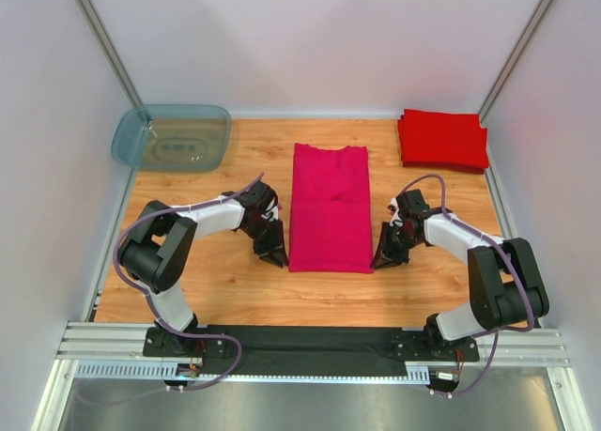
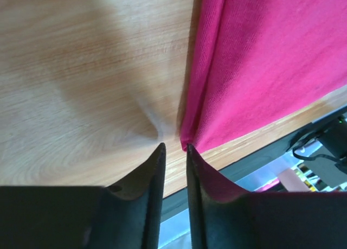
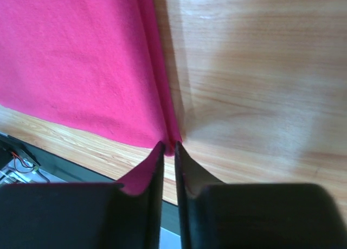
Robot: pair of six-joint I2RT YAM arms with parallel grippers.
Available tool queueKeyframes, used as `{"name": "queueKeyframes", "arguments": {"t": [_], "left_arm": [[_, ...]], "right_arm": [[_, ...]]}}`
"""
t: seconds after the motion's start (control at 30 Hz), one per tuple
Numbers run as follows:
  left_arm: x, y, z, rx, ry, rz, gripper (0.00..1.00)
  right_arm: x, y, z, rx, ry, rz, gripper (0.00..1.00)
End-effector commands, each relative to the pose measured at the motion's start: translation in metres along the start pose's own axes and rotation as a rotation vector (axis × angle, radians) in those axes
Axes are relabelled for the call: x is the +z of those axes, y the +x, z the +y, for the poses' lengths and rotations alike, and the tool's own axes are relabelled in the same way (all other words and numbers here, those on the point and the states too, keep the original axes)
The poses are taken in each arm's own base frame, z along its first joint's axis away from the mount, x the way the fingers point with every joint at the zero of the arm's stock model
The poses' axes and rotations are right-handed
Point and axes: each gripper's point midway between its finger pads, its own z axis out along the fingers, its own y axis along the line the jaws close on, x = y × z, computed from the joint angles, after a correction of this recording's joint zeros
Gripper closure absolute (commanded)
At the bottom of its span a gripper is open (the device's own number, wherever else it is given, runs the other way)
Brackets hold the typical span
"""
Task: Fold and stack the t-shirts
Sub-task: Fold the tshirt
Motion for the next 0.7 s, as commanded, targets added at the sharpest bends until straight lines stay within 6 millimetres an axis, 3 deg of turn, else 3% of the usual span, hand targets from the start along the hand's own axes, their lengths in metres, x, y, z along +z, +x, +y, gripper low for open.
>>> {"name": "queueKeyframes", "arguments": {"t": [0.0, 0.13, 0.27, 0.47, 0.67], "left_arm": [[-0.015, -0.006, -0.006, 0.033, -0.036, -0.026, 0.68], [-0.022, -0.006, -0.016, 0.040, 0.005, -0.032, 0.63], [-0.019, -0.002, -0.026, 0.030, 0.077, -0.007, 0.62], [-0.004, 0.005, -0.026, 0.001, 0.119, 0.026, 0.60], [0.013, 0.005, -0.013, -0.029, 0.078, 0.057, 0.61]], "right_arm": [[-0.014, -0.009, 0.006, -0.004, 0.020, -0.036, 0.82], [-0.020, -0.008, 0.013, 0.009, -0.002, -0.038, 0.72], [-0.015, -0.002, 0.013, 0.022, -0.018, -0.002, 0.70], [-0.004, 0.005, 0.009, 0.036, -0.027, 0.030, 0.69], [0.007, 0.005, 0.001, 0.048, -0.002, 0.048, 0.70]]}}
